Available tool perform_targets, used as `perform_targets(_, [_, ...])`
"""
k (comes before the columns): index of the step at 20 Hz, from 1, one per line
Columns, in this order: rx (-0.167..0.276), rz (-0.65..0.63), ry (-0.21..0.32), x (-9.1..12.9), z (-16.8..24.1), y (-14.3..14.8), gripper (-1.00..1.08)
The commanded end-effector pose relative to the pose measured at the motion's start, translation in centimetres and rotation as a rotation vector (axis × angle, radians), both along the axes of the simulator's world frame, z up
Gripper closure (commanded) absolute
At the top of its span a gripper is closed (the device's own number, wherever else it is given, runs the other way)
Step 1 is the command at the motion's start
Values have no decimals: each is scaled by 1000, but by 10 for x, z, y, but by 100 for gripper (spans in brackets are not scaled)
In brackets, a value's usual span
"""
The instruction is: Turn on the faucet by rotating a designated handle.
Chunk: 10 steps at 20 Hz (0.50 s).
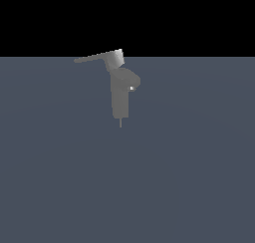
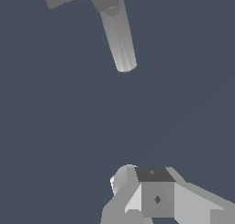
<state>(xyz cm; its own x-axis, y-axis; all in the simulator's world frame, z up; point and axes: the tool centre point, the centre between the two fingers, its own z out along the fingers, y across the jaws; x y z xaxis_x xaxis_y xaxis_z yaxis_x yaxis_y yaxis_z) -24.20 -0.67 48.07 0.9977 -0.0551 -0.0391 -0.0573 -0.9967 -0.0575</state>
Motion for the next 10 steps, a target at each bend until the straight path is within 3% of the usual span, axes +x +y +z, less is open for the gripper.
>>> perform_targets(1, [3,-18,4,5,1,1,108])
perform_targets(10, [21,-145,33,44,4,8,108])
